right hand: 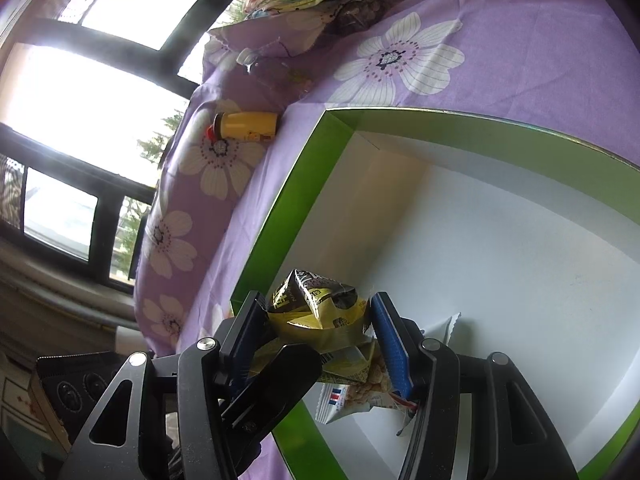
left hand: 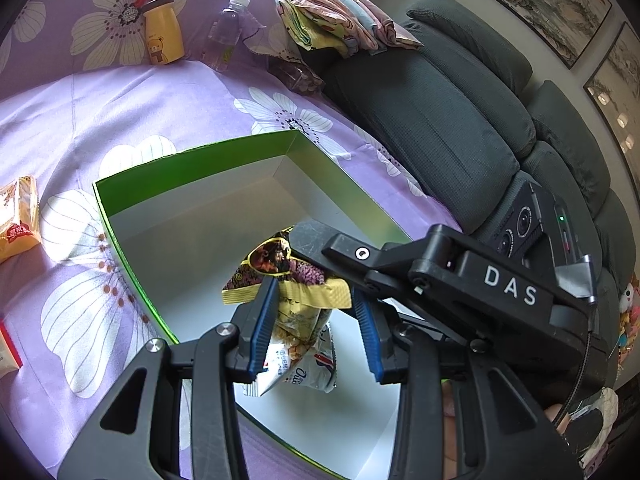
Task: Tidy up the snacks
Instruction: 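Open the right gripper to release the chip bag in the box, then withdraw the right gripper from the box back to the snack pile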
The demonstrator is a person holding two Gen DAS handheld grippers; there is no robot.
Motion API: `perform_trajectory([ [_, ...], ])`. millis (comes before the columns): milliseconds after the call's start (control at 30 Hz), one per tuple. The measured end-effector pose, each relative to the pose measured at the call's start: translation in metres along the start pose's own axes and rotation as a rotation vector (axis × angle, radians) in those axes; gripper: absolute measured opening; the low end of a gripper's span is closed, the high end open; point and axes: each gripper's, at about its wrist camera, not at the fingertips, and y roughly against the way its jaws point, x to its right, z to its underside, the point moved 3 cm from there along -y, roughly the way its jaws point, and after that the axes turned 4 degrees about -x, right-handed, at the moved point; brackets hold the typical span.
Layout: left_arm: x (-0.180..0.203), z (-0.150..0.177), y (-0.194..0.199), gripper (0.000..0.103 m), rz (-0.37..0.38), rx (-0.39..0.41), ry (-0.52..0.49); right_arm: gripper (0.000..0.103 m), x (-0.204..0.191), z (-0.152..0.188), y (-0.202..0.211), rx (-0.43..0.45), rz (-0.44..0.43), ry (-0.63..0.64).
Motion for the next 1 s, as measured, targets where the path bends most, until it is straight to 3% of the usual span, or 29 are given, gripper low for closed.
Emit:
perform_trajectory([
  [300, 0.006, 0.001, 0.007, 0.039, -0.006, 0.016, -0.015, 0.057, -0.002, 0.000, 0.001, 0.008, 0.001, 0.008],
  [500, 0.002, 0.002, 0.015, 0.048, -0.012, 0.033, 0.001, 0.057, -0.002, -0.001, 0.004, 0.029, 0.003, 0.003],
  [567, 0.000, 0.002, 0.022, 0.052, -0.008, 0.048, 0.011, 0.057, -0.003, -0.001, 0.007, 0.049, -0.004, 0.004],
  [633, 0.000, 0.002, 0.029, 0.064, -0.011, 0.066, 0.017, 0.057, -0.005, -0.001, 0.012, 0.066, -0.024, 0.005],
  [1000, -0.023, 0.017, 0.093, 0.087, -0.063, 0.163, 0.083, 0.064, -0.037, 0.011, 0.020, 0.087, -0.086, 0.072],
])
